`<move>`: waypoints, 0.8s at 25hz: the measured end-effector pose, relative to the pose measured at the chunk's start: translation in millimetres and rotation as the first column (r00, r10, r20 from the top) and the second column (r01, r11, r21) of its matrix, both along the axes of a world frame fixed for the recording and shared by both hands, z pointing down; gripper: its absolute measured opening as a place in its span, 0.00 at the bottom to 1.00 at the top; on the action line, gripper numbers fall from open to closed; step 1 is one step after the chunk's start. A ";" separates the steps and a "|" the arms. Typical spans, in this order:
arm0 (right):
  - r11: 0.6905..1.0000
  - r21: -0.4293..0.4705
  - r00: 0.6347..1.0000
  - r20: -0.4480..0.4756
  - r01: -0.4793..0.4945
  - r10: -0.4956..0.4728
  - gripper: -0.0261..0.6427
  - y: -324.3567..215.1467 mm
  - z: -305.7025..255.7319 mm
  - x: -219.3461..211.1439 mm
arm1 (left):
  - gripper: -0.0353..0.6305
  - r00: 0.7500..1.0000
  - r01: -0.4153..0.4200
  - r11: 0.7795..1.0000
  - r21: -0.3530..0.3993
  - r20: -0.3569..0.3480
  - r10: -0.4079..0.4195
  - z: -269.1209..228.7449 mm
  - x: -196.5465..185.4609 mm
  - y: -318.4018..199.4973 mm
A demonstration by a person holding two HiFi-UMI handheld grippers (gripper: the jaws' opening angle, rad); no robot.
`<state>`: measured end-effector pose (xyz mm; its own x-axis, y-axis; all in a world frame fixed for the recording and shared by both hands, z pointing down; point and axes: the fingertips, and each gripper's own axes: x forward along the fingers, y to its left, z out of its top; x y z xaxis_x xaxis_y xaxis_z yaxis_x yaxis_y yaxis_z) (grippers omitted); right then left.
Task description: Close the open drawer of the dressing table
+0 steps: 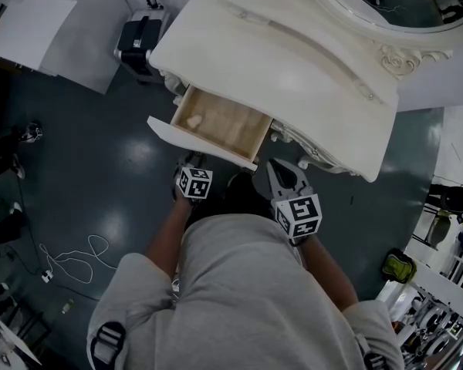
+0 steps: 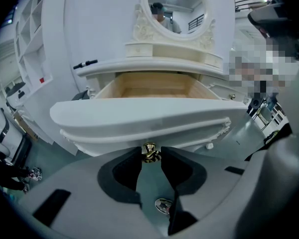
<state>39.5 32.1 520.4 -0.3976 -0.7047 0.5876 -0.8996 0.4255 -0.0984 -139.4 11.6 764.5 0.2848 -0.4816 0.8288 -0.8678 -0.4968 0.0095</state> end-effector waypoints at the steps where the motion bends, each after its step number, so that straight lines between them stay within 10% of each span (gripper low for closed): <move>1: 1.000 0.000 1.000 0.000 0.002 -0.002 0.06 -1.1 -0.1 -0.3 | 0.24 1.000 0.000 1.000 -0.002 0.000 0.000 0.0 0.2 -0.3; 20: 1.000 -0.004 1.000 0.004 0.019 -0.019 0.06 -15.9 -0.7 5.0 | 0.24 1.000 0.004 1.000 -0.003 0.008 -0.004 -1.6 6.9 -12.2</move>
<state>44.5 16.2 519.7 -0.4132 -0.6947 0.5889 -0.8910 0.4420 -0.1037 -132.5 -0.6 762.9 0.2761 -0.4803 0.8325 -0.8697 -0.4936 0.0036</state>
